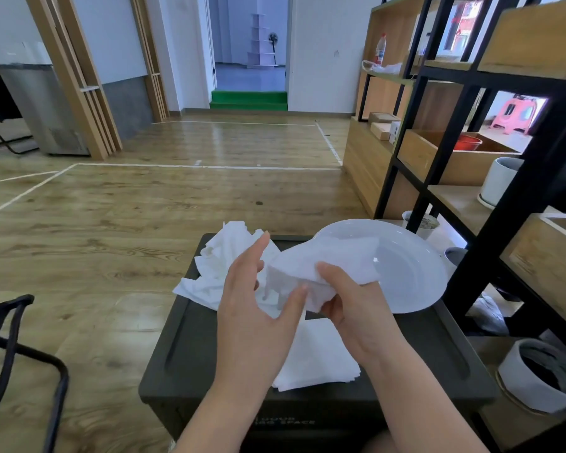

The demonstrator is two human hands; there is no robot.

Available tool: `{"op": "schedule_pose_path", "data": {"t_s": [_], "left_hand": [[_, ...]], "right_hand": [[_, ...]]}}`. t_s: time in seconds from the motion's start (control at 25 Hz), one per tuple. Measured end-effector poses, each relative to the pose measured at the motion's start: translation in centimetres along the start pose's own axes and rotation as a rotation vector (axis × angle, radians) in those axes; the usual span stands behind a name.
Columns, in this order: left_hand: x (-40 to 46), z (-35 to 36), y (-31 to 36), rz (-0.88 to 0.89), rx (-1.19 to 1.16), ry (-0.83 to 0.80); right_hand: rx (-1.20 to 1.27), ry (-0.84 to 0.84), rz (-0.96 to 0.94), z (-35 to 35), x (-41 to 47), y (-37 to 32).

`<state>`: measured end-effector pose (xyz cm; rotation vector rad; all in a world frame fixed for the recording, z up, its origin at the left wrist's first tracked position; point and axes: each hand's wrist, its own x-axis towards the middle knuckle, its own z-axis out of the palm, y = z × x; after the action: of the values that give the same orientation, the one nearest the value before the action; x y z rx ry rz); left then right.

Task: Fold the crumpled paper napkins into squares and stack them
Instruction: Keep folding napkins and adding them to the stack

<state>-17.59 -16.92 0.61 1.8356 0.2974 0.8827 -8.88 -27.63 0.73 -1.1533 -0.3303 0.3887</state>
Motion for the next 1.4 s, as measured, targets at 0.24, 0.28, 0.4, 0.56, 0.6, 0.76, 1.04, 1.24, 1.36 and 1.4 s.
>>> {"op": "schedule_pose_path", "data": {"t_s": [0.24, 0.28, 0.4, 0.56, 0.6, 0.76, 1.04, 1.24, 1.36, 1.4], "left_hand": [[2.2, -0.7, 0.4, 0.001, 0.059, 0.084], [2.6, -0.9, 0.6, -0.021, 0.048, 0.079], [3.8, -1.7, 0.8, -0.08, 0.011, 0.026], [4.8, -2.0, 1.0, -0.164, -0.037, -0.124], [5.0, -2.1, 1.0, -0.176, -0.045, -0.155], [5.0, -2.9, 0.6, -0.267, -0.145, -0.208], [4.6, -3.2, -1.2, -0.547, -0.406, -0.548], [4.8, -3.4, -1.3, -0.398, -0.252, -0.429], [5.5, -4.1, 0.0, -0.183, 0.026, -0.679], [5.8, -4.2, 0.5, -0.147, 0.118, -0.76]], "right_hand": [[-0.11, 0.132, 0.02, -1.3, -0.4, -0.2], [-0.116, 0.172, 0.015, -1.7, -0.4, -0.3], [-0.353, 0.143, -0.101, -2.9, -0.7, -1.4], [-0.69, -0.2, -0.112, -2.9, -0.9, -1.7], [-0.64, -0.16, -0.109, -2.6, -0.7, -1.8], [-0.372, 0.088, 0.016, -2.0, -0.2, -2.2], [-0.503, 0.151, -0.082, -1.8, 0.1, -2.0], [-0.656, 0.153, -0.169, -3.2, 0.3, -2.8], [-0.977, -0.173, -0.201, -4.0, 0.1, -4.1], [-1.047, -0.307, -0.167, -3.7, 0.1, -4.4]]}}
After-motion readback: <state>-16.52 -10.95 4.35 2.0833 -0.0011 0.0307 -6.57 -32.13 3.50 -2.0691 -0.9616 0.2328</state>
